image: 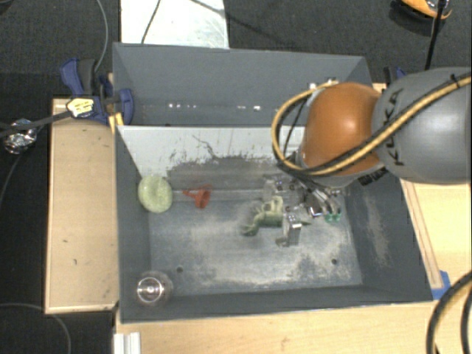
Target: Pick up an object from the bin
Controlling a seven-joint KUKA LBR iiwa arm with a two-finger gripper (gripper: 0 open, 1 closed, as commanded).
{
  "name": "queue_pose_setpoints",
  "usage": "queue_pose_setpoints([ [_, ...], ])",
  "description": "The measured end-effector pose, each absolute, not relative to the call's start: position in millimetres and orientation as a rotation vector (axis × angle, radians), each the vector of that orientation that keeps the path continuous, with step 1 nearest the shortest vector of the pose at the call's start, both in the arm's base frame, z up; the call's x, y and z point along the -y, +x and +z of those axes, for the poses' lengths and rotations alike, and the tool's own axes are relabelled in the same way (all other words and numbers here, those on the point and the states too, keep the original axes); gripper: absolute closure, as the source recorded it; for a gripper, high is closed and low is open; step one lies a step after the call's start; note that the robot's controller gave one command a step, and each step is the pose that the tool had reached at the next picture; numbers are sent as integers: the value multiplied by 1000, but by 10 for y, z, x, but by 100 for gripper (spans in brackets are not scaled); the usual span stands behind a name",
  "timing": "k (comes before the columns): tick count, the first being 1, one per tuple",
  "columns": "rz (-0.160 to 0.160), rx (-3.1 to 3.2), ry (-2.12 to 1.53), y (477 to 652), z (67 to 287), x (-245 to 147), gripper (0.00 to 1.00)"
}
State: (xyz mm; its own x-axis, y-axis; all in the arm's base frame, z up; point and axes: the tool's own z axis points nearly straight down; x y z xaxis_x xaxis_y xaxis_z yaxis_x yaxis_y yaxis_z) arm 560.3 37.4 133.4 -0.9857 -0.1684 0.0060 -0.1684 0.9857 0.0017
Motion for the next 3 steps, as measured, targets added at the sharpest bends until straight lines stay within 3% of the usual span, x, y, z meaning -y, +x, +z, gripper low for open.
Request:
queue_pose_setpoints([
  [1, -1, 3134, 323, 5759, 1489, -341, 0],
  [2, -1, 3094, 567, 5825, 820, -275, 0],
  [3, -2, 3077, 670, 5859, 581, -225, 100],
])
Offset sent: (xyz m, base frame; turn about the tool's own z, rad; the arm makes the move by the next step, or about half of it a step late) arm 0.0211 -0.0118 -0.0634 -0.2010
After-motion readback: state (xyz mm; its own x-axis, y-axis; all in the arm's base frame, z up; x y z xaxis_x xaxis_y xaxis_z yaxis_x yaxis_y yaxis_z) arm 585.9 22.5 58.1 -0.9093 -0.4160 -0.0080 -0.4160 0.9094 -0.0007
